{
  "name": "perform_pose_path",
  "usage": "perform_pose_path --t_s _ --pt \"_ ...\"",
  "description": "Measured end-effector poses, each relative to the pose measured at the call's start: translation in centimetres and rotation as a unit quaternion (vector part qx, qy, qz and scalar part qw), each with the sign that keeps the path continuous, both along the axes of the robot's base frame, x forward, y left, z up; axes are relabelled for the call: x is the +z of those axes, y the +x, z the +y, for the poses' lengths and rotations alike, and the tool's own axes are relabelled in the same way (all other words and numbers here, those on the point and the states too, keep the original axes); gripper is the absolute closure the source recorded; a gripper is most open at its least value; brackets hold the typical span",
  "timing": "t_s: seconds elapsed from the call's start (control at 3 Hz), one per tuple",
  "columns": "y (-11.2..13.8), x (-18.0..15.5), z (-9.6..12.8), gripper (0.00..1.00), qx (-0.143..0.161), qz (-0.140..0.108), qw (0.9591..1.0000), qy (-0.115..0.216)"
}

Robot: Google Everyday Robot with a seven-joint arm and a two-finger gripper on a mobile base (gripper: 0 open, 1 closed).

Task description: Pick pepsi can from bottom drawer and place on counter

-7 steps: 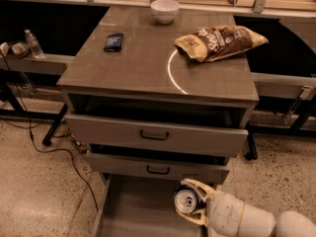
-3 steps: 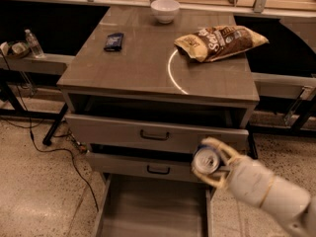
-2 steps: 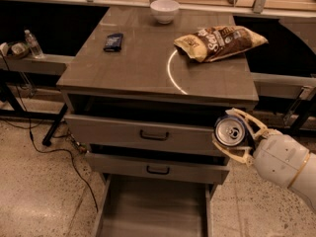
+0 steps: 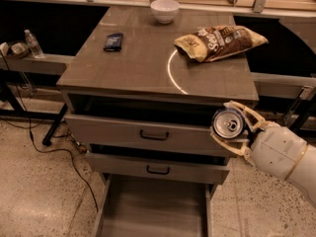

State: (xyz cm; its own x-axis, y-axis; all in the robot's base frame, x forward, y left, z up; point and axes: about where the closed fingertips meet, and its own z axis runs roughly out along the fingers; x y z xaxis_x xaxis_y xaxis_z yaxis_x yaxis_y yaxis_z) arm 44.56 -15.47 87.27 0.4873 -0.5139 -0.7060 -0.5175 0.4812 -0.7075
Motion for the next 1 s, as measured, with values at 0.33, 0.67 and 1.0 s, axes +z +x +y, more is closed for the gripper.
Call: perform_pose_path --t_s 0.33,0.67,1.0 --pt "3.3 2.2 -0.8 1.0 -0.008 0.013 0.9998 0.009" --pt "8.2 4.2 -2.8 1.0 -0.028 0.043 0.9985 0.018" --pt "12.8 5.5 -4.9 1.0 -0.047 0.077 0.9954 0.031"
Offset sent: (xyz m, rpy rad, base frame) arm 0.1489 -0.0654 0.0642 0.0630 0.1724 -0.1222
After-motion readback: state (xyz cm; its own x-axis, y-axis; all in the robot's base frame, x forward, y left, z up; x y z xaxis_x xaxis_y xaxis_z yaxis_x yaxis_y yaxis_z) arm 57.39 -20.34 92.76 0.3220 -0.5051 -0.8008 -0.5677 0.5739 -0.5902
